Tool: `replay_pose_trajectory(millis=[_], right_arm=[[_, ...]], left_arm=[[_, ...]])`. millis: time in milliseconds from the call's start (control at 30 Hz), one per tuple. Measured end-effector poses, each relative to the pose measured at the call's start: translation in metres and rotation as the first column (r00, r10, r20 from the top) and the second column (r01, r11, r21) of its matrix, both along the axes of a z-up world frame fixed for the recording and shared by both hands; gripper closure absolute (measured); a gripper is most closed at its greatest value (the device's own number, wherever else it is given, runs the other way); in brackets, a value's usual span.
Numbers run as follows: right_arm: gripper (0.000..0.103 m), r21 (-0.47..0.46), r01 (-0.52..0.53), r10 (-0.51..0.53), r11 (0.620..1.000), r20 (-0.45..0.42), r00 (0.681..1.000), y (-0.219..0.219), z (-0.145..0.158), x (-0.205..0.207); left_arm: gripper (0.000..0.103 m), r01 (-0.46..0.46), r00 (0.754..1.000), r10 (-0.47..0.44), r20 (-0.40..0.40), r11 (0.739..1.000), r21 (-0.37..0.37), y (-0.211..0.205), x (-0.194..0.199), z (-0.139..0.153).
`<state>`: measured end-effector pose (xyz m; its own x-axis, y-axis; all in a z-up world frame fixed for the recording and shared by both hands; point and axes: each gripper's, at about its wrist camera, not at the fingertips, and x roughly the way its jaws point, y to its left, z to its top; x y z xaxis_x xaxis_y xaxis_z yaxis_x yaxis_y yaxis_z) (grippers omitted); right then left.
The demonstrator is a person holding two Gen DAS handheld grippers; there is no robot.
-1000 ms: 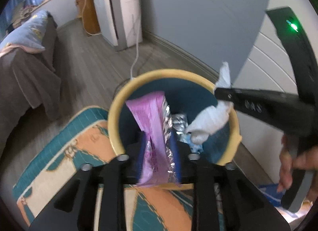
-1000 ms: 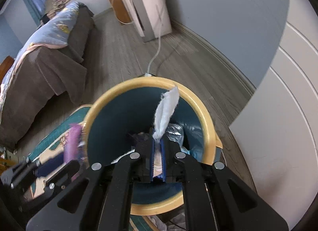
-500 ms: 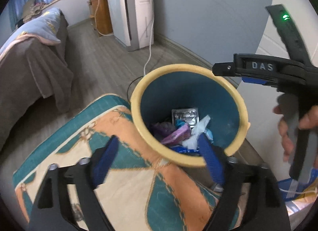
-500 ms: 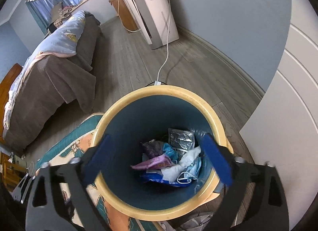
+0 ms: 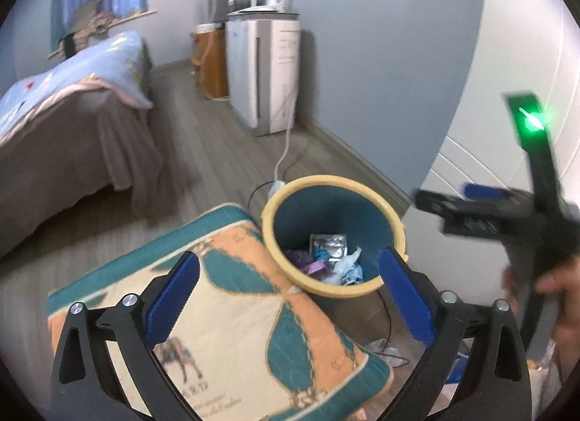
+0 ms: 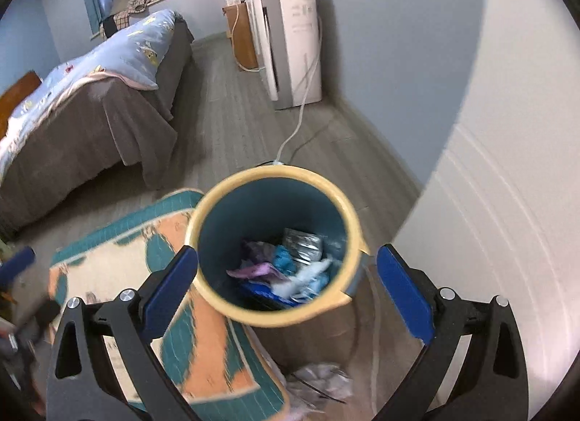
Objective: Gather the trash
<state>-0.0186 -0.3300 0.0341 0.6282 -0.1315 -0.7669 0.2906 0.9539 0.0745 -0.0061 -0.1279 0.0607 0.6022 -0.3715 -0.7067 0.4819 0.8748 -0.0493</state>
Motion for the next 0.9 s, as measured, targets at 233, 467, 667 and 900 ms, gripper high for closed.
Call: replay_pose_trajectory(millis=[233,467,667,900], right_arm=[[0.006,-0.036,0.048,-0.048,0.998,0.004,0.999,0.012,0.008,-0.053],[0.006,-0.045,0.052,-0.049,0.998,0.055,0.997,0.010,0.012,-0.060],[0.006,-0.081,0.048,-0.044,0.996,0.058,0.997,0.008,0.011,-0.060],[0.006,-0.086,0.034,-0.030,0.996,0.050,0.998,0.013,0.011,-0.060]], left_arm=[[0.005,-0.049,0.999,0.049,0.004,0.997,0.055,0.003,-0.008,-0.009],[0.005,-0.006,0.999,0.003,0.035,0.996,0.091,-0.013,0.000,-0.027],[0.005,-0.008,0.999,0.006,0.032,0.998,0.063,-0.009,-0.003,-0.024],[0.005,-0.029,0.999,0.027,0.041,0.998,0.053,0.000,-0.003,-0.018]])
